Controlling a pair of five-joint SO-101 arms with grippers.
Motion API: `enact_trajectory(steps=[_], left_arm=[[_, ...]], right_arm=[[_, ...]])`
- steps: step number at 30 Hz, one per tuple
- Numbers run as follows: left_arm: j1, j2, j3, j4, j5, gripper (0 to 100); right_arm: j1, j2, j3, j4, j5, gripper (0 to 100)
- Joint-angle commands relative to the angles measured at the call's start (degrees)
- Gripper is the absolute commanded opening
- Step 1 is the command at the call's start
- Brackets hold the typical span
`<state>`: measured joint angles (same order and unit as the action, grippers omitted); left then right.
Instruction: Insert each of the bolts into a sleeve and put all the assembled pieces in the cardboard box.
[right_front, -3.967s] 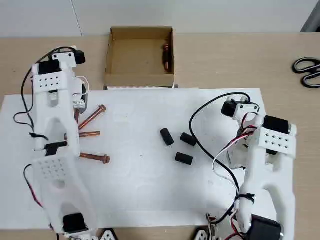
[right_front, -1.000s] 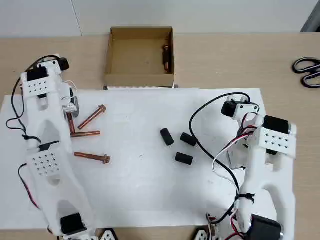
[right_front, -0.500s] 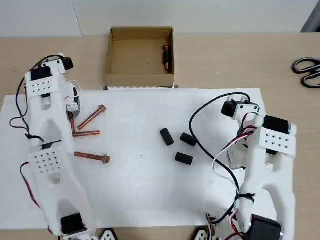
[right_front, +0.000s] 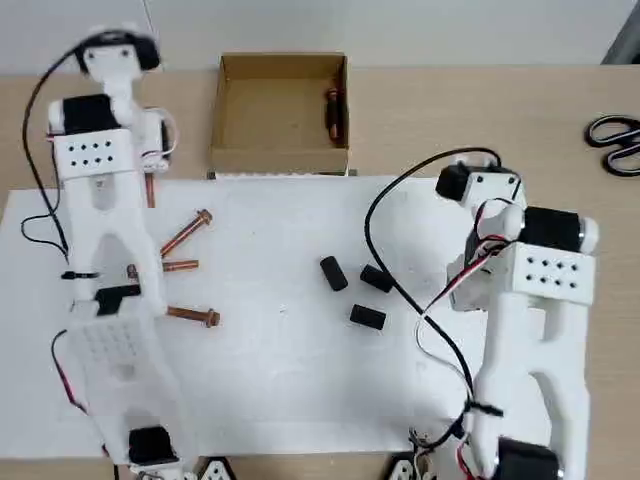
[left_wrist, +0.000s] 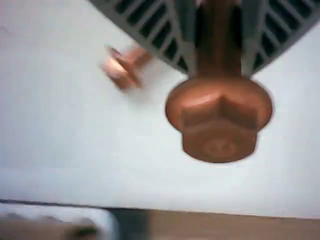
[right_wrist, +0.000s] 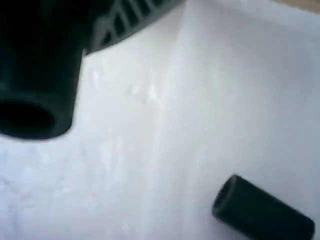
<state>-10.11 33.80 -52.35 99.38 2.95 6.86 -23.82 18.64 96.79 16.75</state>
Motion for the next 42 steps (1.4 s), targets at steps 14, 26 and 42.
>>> enact_trajectory(steps=[14, 26, 42], left_arm=[[17.1, -56.5, 51.9, -3.9, 9.0, 0], [20.2, -87.2, 91.2, -32.3, 16.3, 0], [20.2, -113.8, 122.6, -60.4, 29.5, 0]], right_arm=[[-0.4, -41.8, 15.6, -7.3, -1.4, 0.3], [-9.2, -73.9, 47.1, -26.7, -1.3, 0.3], [-28.3, -80.1, 70.0, -48.4, -1.4, 0.2]])
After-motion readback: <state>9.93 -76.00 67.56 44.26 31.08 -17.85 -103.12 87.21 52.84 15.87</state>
